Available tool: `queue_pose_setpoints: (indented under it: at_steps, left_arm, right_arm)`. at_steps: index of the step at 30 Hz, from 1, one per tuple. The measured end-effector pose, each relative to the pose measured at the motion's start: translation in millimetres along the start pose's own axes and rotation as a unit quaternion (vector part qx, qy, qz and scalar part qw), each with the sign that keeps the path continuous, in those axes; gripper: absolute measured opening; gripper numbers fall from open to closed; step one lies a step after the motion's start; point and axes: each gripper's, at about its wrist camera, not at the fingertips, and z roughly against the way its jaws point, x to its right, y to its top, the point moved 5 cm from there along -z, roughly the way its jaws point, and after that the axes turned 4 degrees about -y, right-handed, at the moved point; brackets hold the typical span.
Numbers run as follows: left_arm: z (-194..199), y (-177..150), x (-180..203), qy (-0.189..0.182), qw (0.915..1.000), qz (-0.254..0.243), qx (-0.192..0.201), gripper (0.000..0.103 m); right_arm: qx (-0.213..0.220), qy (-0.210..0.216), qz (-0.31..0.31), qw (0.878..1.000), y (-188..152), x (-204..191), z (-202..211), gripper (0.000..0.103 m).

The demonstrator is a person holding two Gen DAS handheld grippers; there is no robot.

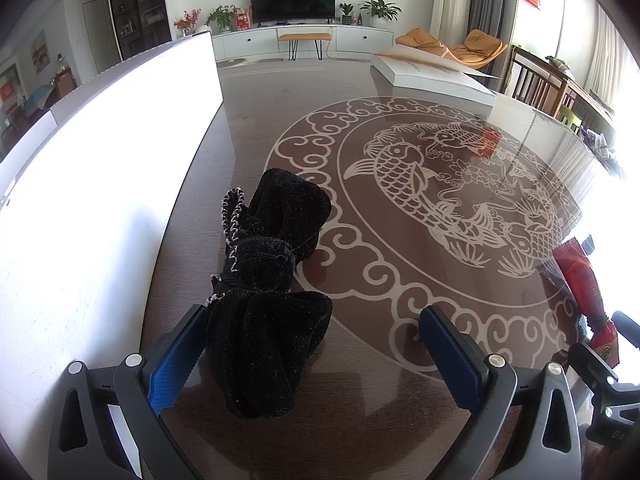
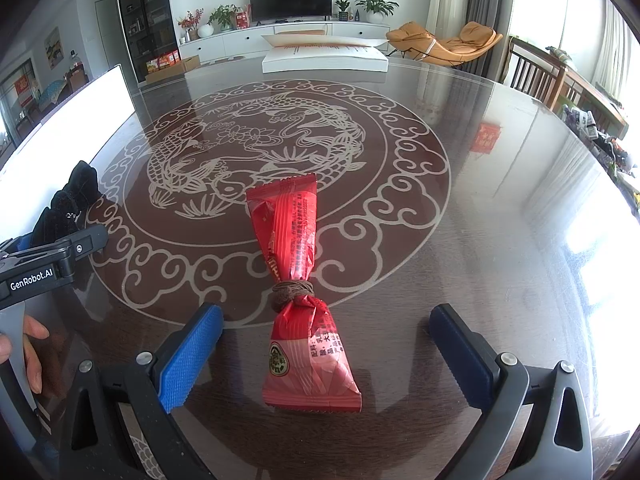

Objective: Organize objects

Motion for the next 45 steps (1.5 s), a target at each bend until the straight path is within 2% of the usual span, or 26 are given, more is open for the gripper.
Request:
queue_pose_setpoints:
  at_steps: [12,15,18,21,25,27,28,29,30,31,32,33,34,37,41,45]
  left_arm:
    - [0,0,0,-0.001,1.0000,0.000,0.000,0.103]
    - [0,0,4,-0.017,0.9992,-0.020,-0.031,0.103]
    - [0,0,7,-0.032,0.9964,-0.044,-0.064,0.103]
    - [0,2,7,-0.037,0.9971,-0.027,-0.060,0.103]
    - [-3,5,8,-0.025,0.9970,-0.029,-0.068,0.103]
    - [-5,8,9,-0.025,0.9970,-0.038,-0.063,0.103]
    - [-5,9,7,-0.025,0.9975,-0.037,-0.055,0.094]
    - [0,10,4,-0.025,0.9980,-0.037,-0.043,0.074]
    - [4,10,0,-0.027,0.9984,-0.040,-0.029,0.059]
    - [7,12,-2,-0.031,0.9985,-0.041,-0.021,0.029]
    - [7,12,-5,-0.038,0.9984,-0.034,-0.022,0.028]
    - [10,12,-8,-0.054,0.9982,-0.019,-0.019,0.026]
    - [16,10,-11,-0.070,0.9975,-0.007,-0.013,0.025]
    - [45,3,-9,-0.101,0.9947,-0.001,0.021,0.025]
    - [89,-6,-5,-0.154,0.9869,0.015,0.045,0.025]
    - [148,-5,-27,-0.191,0.9782,0.038,0.072,0.025]
  right_arm:
    - [0.000,0.001,0.000,1.000,0,0,-1,0.103]
    - [-0.002,0.005,0.004,1.000,0,-2,-2,0.103]
    - [-0.011,0.029,0.030,0.999,-1,-1,-2,0.103]
    - [-0.030,0.053,0.048,0.997,-2,2,0,0.103]
    - [-0.070,0.091,0.007,0.993,7,10,0,0.103]
    - [-0.068,0.097,-0.020,0.993,20,14,1,0.103]
    - [-0.063,0.094,-0.026,0.993,27,13,1,0.102]
    - [-0.061,0.094,-0.022,0.994,34,9,0,0.098]
    - [-0.068,0.094,-0.009,0.993,39,3,-3,0.071]
    - [-0.083,0.091,0.011,0.992,39,-4,-7,0.049]
    - [-0.106,0.079,0.032,0.991,37,-11,-13,0.022]
    - [-0.094,0.050,0.048,0.993,37,-13,-11,0.021]
    - [-0.096,0.049,0.048,0.993,34,-13,-9,0.020]
    - [-0.076,0.067,0.019,0.995,30,-8,9,0.019]
    - [-0.055,0.092,-0.004,0.994,32,-6,37,0.019]
    - [-0.033,0.141,-0.004,0.989,54,-38,77,0.019]
